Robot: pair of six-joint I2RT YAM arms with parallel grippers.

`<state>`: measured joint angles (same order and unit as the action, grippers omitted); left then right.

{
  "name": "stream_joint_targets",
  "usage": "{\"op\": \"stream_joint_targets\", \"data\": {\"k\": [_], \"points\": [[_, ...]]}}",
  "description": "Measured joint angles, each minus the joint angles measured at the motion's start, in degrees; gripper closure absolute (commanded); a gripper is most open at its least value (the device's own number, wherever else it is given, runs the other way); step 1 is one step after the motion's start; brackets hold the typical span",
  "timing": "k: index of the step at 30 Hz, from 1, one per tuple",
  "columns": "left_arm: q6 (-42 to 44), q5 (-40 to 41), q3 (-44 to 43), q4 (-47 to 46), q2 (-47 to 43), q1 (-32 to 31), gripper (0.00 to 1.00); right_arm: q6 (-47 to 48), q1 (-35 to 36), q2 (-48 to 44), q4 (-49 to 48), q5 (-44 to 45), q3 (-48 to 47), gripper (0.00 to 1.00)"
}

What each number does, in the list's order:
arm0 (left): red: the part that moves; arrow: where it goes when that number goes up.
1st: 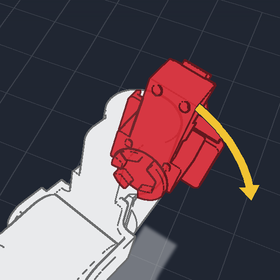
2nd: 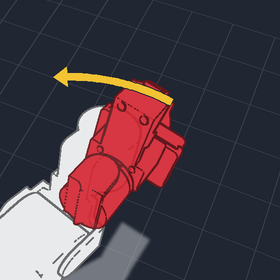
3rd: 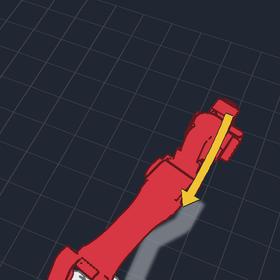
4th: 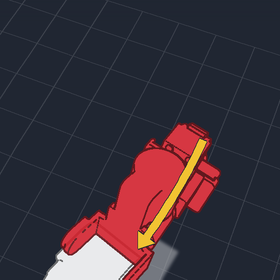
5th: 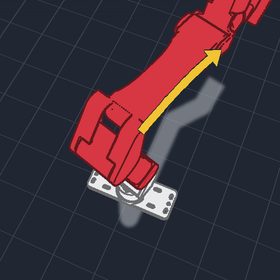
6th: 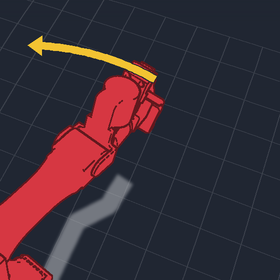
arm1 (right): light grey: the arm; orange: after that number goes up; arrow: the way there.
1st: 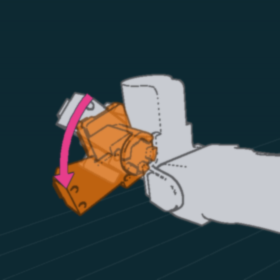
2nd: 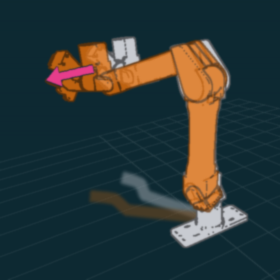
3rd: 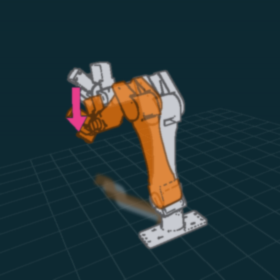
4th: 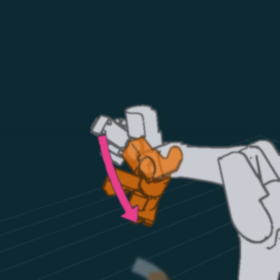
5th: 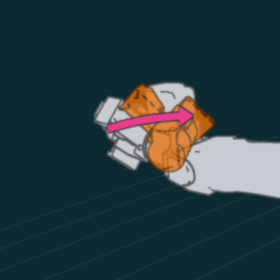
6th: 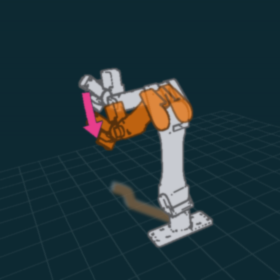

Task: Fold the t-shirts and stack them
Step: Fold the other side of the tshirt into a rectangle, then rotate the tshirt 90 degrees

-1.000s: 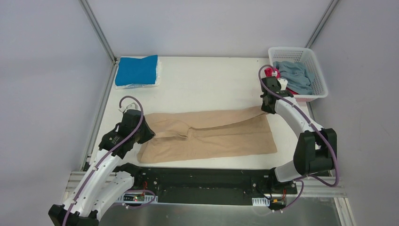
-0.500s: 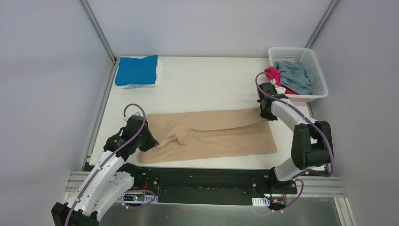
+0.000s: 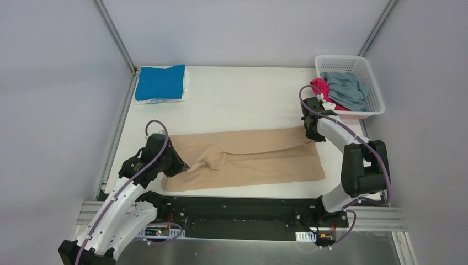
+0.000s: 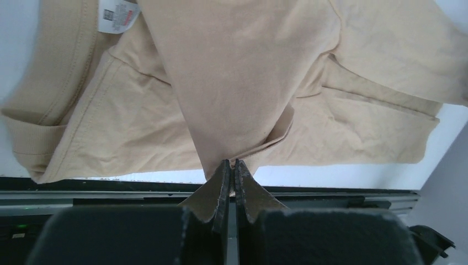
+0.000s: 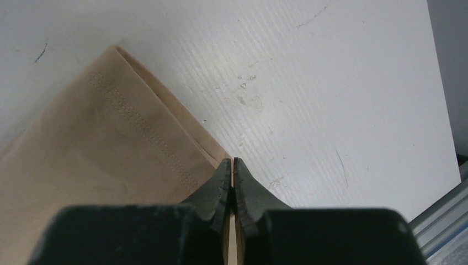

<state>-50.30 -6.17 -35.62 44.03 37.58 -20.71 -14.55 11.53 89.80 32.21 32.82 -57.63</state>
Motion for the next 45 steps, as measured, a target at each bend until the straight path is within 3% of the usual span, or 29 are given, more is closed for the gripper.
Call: {"op": "stream_joint_targets", "data": {"k": [3,5,8,9,10,11,13,19,23,27,31,34,40,45], "points": [[-0.02,2.6,-0.13,1.68,0.92,0.0,1.0,-0.11,0.0,0.28,0.13,0.57,0.0,0.86],[-0.07,3.89,-0.13,2.99,1.97,0.0,1.0,-0.28,0.0,0.44,0.28,1.01,0.0,0.76],[-0.13,4.13,0.04,3.87,3.67,-0.33,0.57,-0.87,0.0,0.44,0.7,1.29,0.0,0.41],[0.35,3.85,0.11,4.11,3.96,-0.33,0.31,-1.36,0.0,0.44,1.03,1.29,0.0,0.33],[-0.04,3.72,0.11,4.85,4.44,-0.35,0.12,-1.81,-0.02,0.42,1.46,1.4,-0.07,0.26],[0.39,3.89,0.09,5.44,4.81,-0.35,0.02,-2.25,0.0,0.39,1.92,1.46,-0.17,0.18],[-0.28,4.81,-0.59,7.96,5.88,-0.37,0.01,-2.73,0.28,-0.04,2.56,1.42,-0.37,0.02],[-0.22,8.15,-6.25,11.37,4.48,-0.37,0.01,-2.75,2.73,-9.84,3.28,-3.61,-0.39,0.01],[1.49,8.2,-10.84,7.54,2.47,-0.37,0.01,-0.26,6.27,-21.22,-4.33,-21.05,3.13,0.01],[2.99,8.13,-12.11,1.29,5.16,-0.37,0.01,3.72,19.34,-26.29,-16.41,-38.42,9.79,0.02],[4.35,8.28,-15.32,-3.19,17.57,-0.35,0.01,9.66,36.15,-17.88,-23.74,-45.72,9.88,0.09],[5.27,8.81,-16.09,-8.72,27.3,0.52,0.01,13.7,44.19,-6.69,-26.21,-47.17,5.44,0.12],[6.38,4.66,-14.82,-18.67,38.97,8.59,0.01,21.2,52.46,10.47,-28.85,-43.6,-4.48,0.26],[6.4,1.49,-12.85,-23.17,44.02,9.55,0.01,25.16,54.34,15.8,-30.73,-39.45,-7.69,0.39]]}}
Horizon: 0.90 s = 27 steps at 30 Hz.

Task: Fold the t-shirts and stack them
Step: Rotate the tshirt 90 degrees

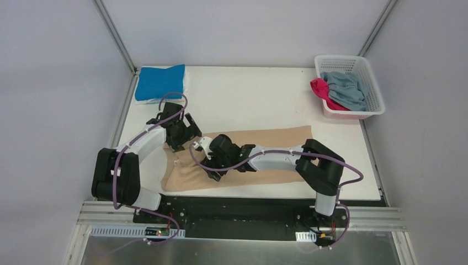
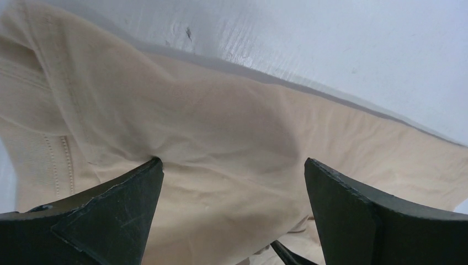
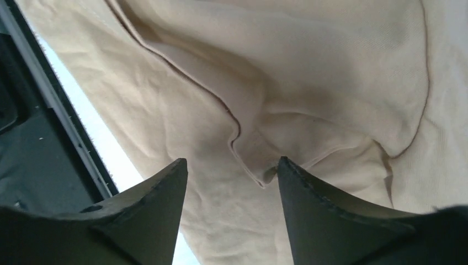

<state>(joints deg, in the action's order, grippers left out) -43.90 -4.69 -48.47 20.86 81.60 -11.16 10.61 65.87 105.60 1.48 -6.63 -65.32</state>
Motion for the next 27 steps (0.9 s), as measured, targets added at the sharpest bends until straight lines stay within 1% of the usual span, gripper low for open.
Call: {"op": "stream_joint_targets", "data": {"k": [2,7,15,19,21,23,26,27], "points": [[-0.02,-1.03,1.01,-1.07,0.76,0.02,0.01,1.22,0.48,0.68,-0.79,1.4,0.0,0.44],[-0.07,-1.79,3.06,-2.82,0.9,0.02,0.01,3.98,2.34,1.92,-2.4,5.42,-0.13,0.49],[-0.26,-1.92,4.31,-4.11,0.44,0.04,0.01,6.4,4.94,2.51,-4.39,13.27,-0.15,0.51],[-0.33,-1.92,4.37,-4.2,0.35,0.04,0.01,6.71,5.31,2.51,-5.66,15.02,-0.15,0.64],[-0.33,-1.92,4.37,-4.2,0.35,0.04,0.01,6.91,5.31,2.51,-6.21,15.32,-0.15,0.74],[-0.33,-1.92,4.37,-4.17,0.33,0.04,0.01,6.95,5.31,2.56,-6.58,15.43,-0.15,0.8],[-0.33,-1.92,4.37,-4.17,0.26,0.04,0.01,7.3,5.31,2.78,-6.82,15.43,-0.22,0.97],[-0.33,-1.92,4.37,-4.15,0.15,0.04,0.01,7.45,5.31,2.84,-6.82,15.39,-0.26,1.0]]}}
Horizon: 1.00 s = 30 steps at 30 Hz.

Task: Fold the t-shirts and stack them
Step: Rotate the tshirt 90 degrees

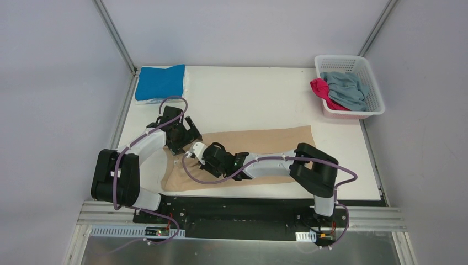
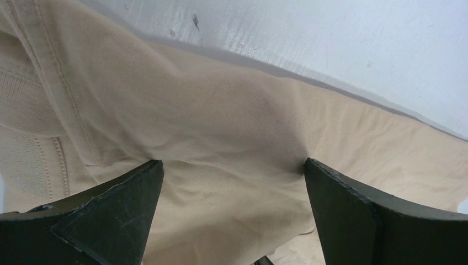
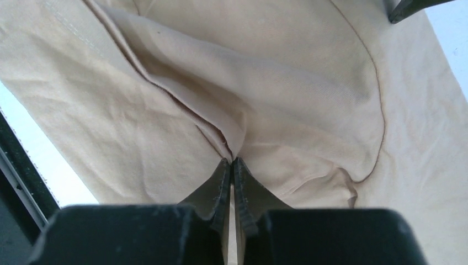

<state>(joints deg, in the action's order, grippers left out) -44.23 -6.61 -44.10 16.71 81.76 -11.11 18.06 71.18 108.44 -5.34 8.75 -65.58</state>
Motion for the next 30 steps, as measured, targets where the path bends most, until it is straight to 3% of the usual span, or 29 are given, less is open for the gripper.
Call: {"op": "stream_joint_targets", "data": {"k": [7,14,20,27,30], "points": [[0.09,-0.46,0.39,0.07,-1.18,0.0,0.01,2.4,0.07,-0.39,2.84,-0.44,0.0,1.0],[0.24,-0.66,0.94,0.31,-3.17,0.0,0.01,7.32,0.52,-3.41,12.98,0.04,-0.68,1.0],[0.37,-0.61,0.96,0.98,-4.5,0.0,0.01,10.45,1.44,-3.41,18.27,2.95,-1.68,0.91],[0.39,-0.31,0.96,2.99,-4.96,0.0,0.01,11.04,2.12,-3.41,22.53,4.79,-2.84,0.59],[0.39,-0.31,0.96,3.76,-5.6,0.0,0.01,10.16,2.34,-4.07,24.63,5.35,-2.86,0.33]]}}
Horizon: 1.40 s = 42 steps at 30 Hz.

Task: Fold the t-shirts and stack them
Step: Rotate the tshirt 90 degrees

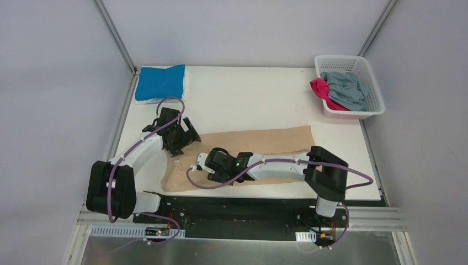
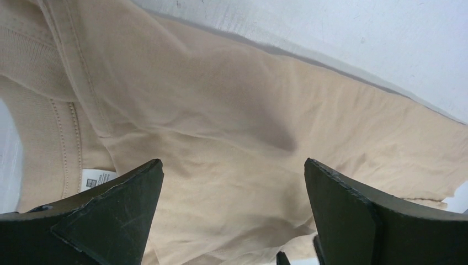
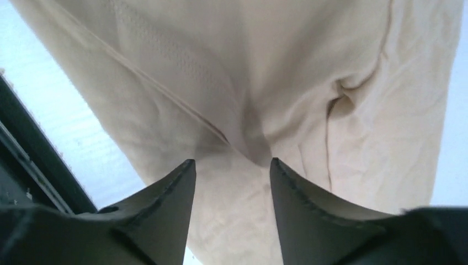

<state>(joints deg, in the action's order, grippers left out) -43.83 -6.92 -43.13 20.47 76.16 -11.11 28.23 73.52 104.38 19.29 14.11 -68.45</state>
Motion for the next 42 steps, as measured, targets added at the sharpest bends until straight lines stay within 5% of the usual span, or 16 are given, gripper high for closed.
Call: {"op": "stream_joint_targets", "data": {"k": [2,3,8,13,18,27,35,38,42], "points": [[0.0,-0.02,0.0,0.59,-0.92,0.0,0.01,-1.18,0.11,-2.36,0.85,0.48,0.9,0.06],[0.0,-0.04,0.0,1.11,-1.75,0.0,0.01,-2.03,0.13,-4.57,1.01,1.11,1.95,0.01],[-0.04,-0.02,0.0,3.56,-8.46,-0.11,0.01,-9.84,-2.56,-19.8,0.63,4.94,6.99,0.01],[-0.11,0.09,-0.11,4.81,-12.15,-4.85,0.01,-27.87,-22.56,-29.05,-1.25,0.15,8.44,0.01],[-1.97,0.13,0.13,4.55,-8.52,-12.11,0.01,-44.76,-42.88,-25.38,-2.32,-7.93,9.9,0.01],[-6.14,2.6,-1.7,-2.1,7.8,-10.49,0.01,-53.66,-50.75,-9.35,-2.95,-17.27,10.27,0.01],[-6.08,-0.15,-21.11,-2.71,26.25,-5.27,0.01,-54.6,-52.02,-12.39,-6.08,-17.38,16.04,0.01],[-5.57,-1.4,-34.01,-3.28,36.09,-5.01,0.01,-54.62,-51.98,-17.42,-5.79,-17.51,21.0,0.01],[-6.1,-6.45,-61.92,-4.15,55.49,-5.07,0.01,-54.6,-48.94,-24.74,-4.68,-17.92,27.5,0.01]]}}
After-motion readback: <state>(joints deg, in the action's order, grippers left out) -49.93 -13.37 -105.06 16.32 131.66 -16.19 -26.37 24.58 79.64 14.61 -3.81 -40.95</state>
